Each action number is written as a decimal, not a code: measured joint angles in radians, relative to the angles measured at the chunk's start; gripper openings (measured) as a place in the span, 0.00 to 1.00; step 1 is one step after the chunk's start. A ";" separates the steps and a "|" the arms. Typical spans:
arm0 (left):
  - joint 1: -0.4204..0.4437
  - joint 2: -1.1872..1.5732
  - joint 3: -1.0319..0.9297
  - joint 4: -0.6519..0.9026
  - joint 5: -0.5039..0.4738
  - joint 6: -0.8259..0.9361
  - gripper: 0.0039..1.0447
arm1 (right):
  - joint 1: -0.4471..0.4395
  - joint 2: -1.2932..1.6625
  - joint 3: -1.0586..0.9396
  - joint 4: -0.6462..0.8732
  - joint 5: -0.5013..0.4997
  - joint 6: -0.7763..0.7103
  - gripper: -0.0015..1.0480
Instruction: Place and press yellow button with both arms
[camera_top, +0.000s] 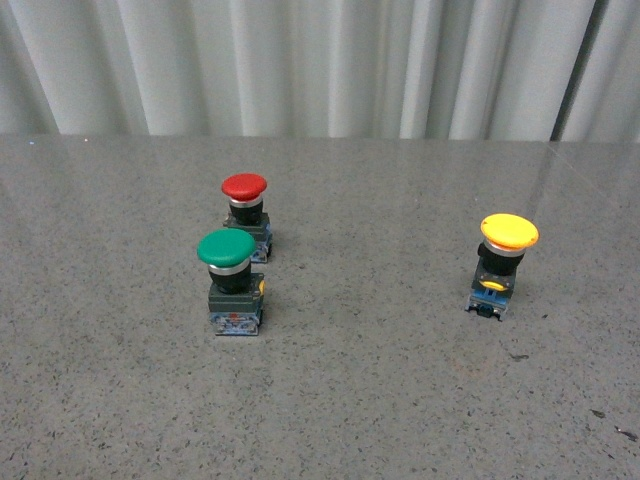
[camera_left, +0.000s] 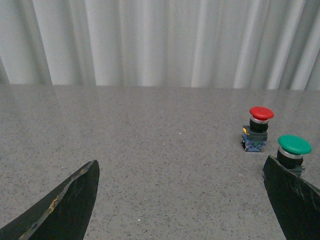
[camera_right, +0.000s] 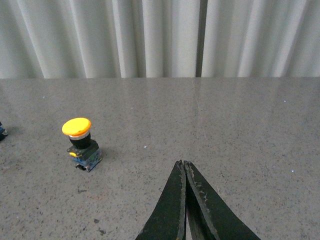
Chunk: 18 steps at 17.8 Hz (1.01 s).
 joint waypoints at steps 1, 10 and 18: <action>0.000 0.000 0.000 -0.001 0.000 0.000 0.94 | 0.000 -0.053 -0.010 -0.014 0.002 -0.001 0.02; 0.000 0.000 0.000 0.000 0.000 0.000 0.94 | 0.000 -0.086 -0.034 -0.007 0.002 -0.001 0.02; 0.000 0.000 0.000 0.000 0.000 0.000 0.94 | 0.000 -0.086 -0.034 -0.006 0.002 -0.002 0.21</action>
